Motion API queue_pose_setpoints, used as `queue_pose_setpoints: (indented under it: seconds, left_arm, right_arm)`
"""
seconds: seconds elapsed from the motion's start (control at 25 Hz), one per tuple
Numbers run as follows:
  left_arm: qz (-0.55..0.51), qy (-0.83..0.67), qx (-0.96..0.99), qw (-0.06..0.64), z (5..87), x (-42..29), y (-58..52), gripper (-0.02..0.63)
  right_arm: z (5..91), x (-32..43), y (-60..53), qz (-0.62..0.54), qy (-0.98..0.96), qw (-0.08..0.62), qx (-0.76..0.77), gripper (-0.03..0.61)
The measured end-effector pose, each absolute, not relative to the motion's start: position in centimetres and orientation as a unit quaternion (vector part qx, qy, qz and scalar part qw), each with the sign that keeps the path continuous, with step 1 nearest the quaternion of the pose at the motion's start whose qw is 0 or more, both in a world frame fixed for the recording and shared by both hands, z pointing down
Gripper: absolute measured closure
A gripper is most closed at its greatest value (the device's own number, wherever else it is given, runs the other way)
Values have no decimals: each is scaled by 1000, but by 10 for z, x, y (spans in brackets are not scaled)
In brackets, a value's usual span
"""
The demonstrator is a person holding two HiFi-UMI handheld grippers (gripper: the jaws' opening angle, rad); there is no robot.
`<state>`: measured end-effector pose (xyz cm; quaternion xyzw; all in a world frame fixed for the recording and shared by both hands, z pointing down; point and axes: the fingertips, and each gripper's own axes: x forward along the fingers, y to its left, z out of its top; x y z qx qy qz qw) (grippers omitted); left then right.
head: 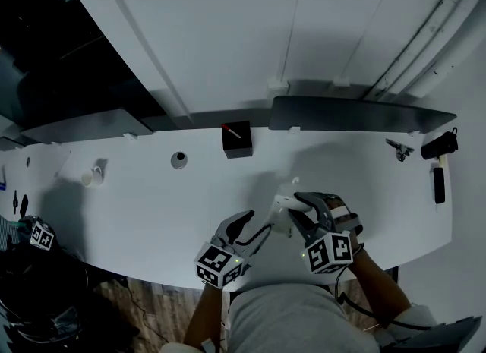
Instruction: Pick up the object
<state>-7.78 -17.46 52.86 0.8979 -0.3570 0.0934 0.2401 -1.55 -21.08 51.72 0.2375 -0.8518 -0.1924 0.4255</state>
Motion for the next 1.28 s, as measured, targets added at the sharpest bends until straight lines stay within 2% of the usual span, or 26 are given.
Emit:
queue_pose_setpoints:
  seconds: [0.08, 0.12, 0.36, 0.64, 0.68, 0.88, 1.0, 1.16, 1.28]
  left_arm:
    - [64, -303, 920, 241, 508, -70, -175, 325]
    - [54, -278, 930, 235, 498, -66, -174, 311]
    - [22, -152, 966, 208, 470, -37, -162, 269]
    - [10, -138, 976, 168, 465, -21, -156, 273]
    - [2, -144, 976, 166, 463, -21, -158, 313]
    - [-41, -178, 969, 167, 452, -29, -163, 356]
    - [-53, -206, 966, 144, 446, -33, -165, 421]
    - [-58, -260, 958, 107, 436, -40, -171, 453]
    - [-62, -301, 947, 89, 428, -52, -176, 456]
  right_arm:
    - [490, -20, -201, -266, -845, 413, 214, 408]
    - [478, -23, -196, -298, -840, 406, 202, 408]
    - [430, -42, -159, -443, -806, 367, 141, 410]
    - [419, -52, -136, -492, -793, 345, 94, 413]
    - [419, -52, -135, -498, -791, 345, 90, 413]
    - [417, -49, -141, -515, -778, 346, 96, 405]
    - [415, -47, -145, -518, -777, 338, 116, 390]
    - [398, -40, -146, -482, -805, 301, 171, 378]
    - [381, -24, -153, -401, -847, 256, 238, 386]
